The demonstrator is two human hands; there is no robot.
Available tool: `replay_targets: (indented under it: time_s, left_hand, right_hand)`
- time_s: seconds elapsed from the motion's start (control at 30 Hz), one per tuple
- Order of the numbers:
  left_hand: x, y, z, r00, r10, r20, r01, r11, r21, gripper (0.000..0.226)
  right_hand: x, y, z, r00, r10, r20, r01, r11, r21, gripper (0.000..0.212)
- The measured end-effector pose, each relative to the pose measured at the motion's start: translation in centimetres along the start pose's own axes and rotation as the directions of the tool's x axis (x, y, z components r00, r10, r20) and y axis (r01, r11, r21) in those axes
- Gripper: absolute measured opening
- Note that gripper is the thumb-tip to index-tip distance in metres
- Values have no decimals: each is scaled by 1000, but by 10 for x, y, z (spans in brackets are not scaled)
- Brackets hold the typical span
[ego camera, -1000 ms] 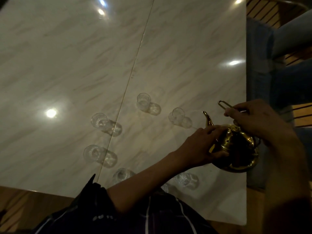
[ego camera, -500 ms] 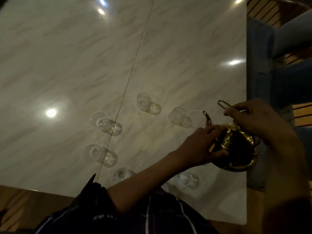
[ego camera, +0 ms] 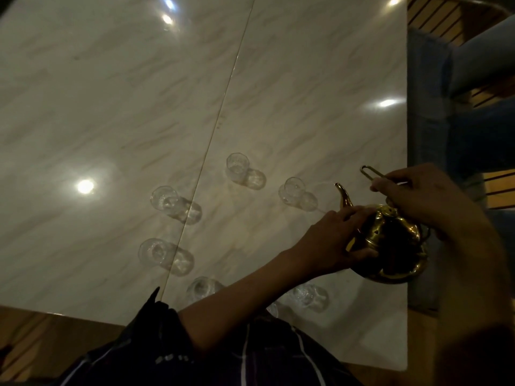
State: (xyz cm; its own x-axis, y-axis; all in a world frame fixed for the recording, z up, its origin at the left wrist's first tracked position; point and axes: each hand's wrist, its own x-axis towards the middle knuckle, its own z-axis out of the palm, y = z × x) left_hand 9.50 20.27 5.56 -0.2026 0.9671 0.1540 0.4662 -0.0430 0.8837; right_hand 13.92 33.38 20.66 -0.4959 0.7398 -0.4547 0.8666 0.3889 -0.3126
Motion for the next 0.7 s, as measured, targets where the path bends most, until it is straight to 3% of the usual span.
replay_targets:
  time_s: [0.7]
  left_hand:
    - [-1,-7,-6,996,-74,47,73,997,36,78]
  right_hand:
    - [13,7,13,998,-59,8,59,998,28,29]
